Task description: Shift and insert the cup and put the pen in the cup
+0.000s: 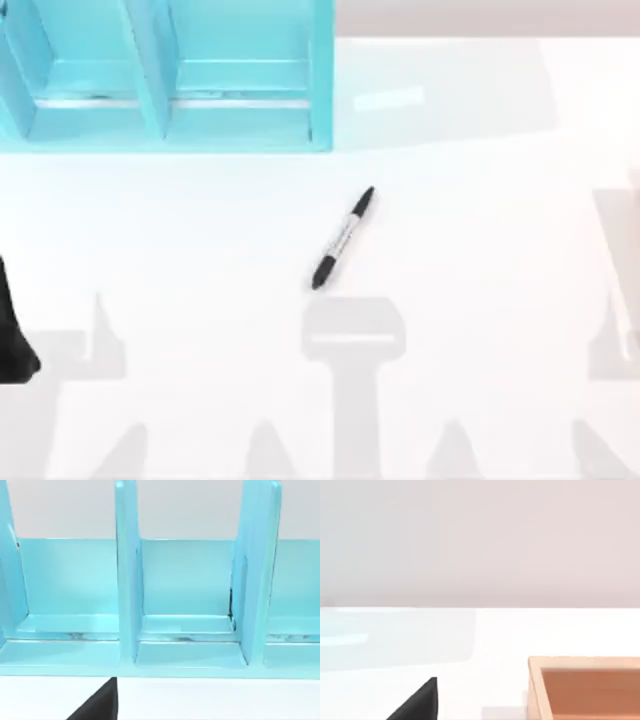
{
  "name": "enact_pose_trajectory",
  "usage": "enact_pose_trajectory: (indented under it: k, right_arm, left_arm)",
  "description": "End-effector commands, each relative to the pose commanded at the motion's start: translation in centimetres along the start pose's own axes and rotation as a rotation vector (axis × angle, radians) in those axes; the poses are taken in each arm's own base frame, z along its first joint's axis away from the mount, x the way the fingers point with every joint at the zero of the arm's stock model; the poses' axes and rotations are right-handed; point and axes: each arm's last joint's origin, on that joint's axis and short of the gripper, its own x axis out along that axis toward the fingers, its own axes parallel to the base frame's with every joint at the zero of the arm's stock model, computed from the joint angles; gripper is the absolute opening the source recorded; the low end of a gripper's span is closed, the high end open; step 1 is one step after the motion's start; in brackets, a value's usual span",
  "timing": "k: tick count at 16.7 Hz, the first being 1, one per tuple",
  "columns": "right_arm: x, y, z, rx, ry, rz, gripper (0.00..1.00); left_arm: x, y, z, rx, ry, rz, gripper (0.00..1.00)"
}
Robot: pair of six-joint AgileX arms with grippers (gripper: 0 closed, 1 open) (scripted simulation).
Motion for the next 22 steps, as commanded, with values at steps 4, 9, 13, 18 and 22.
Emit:
enact_pose_trajectory:
  k: [4, 9, 13, 18, 22]
  right_arm:
    - [0.0, -0.1, 0.4, -0.010, 0.029, -0.011, 1.00]
    - [0.9, -0.9, 4.1, -0.067, 0.250, -0.071, 1.00]
    - [3.7, -2.3, 8.4, -0.113, 0.536, -0.122, 1.00]
    - [9.6, -5.7, 12.2, -0.128, 0.917, -0.146, 1.00]
    - [14.6, -9.6, 13.0, -0.101, 1.190, -0.124, 1.00]
  left_arm:
    - [0.0, 0.0, 0.0, 0.000, 0.000, 0.000, 1.00]
    - [0.0, 0.0, 0.0, 0.000, 0.000, 0.000, 1.00]
    - [0.0, 0.0, 0.0, 0.000, 0.000, 0.000, 1.00]
    - [0.0, 0.0, 0.0, 0.000, 0.000, 0.000, 1.00]
    - [0.0, 0.0, 0.0, 0.000, 0.000, 0.000, 1.00]
